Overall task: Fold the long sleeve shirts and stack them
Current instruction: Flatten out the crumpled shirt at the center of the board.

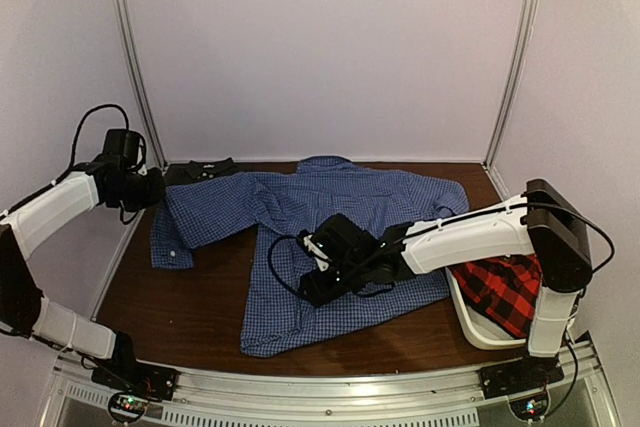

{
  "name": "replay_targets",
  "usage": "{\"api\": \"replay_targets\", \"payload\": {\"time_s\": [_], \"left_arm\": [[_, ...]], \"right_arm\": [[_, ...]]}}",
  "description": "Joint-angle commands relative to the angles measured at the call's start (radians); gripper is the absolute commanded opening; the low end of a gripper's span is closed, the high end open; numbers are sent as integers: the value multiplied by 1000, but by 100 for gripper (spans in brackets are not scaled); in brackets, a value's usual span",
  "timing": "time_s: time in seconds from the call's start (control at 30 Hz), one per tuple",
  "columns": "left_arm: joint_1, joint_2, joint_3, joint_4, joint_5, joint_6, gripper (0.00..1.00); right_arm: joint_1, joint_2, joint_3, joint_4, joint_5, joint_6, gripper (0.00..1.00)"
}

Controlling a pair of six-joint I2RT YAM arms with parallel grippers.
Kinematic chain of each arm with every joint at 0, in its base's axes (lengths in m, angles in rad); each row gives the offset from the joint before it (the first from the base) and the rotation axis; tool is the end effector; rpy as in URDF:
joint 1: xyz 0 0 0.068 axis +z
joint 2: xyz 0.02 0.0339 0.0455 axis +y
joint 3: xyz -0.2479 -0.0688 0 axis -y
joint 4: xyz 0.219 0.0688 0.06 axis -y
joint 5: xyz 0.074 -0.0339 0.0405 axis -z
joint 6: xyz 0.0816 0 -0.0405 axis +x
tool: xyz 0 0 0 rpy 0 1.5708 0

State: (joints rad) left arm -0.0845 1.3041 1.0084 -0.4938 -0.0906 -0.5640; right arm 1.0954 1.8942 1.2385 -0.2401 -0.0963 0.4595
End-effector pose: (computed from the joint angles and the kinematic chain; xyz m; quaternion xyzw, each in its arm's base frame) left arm 0.2906 -0.0172 0.2360 -0.2361 0.8932 -0.0815 0.3739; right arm 0.1788 0.3645 0.1414 -0.3098 0.8903 0.2644 0.2039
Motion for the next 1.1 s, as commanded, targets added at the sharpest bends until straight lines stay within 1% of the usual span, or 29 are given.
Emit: {"api": "replay_targets", "payload": {"time_s": [0.0,0.17,0.33,0.57,0.77,0.83,0.9,1.0,1.07], "left_arm": [[12,67,113,9,5,63,0],[15,119,168,18,30,70,0],[15,136,180,36,58,72,0],[15,138,217,38,71,80,0],[15,146,261,35,75,91,0],[16,153,277,35,80,92,0],[16,162,288,35,85,92,0],[16,177,305,34,91,95,0],[16,186,315,34,91,99,0]], "right_arm": [[26,2,27,-3,-64,80,59],[53,-5,-17,24,-133,176,53],[72,17,-49,80,-193,240,47],[72,79,-33,107,-243,258,44],[72,127,6,111,-275,266,37],[72,132,24,110,-277,266,32],[72,138,51,106,-280,262,25],[75,149,110,88,-287,247,9],[84,155,158,87,-290,234,1]]}}
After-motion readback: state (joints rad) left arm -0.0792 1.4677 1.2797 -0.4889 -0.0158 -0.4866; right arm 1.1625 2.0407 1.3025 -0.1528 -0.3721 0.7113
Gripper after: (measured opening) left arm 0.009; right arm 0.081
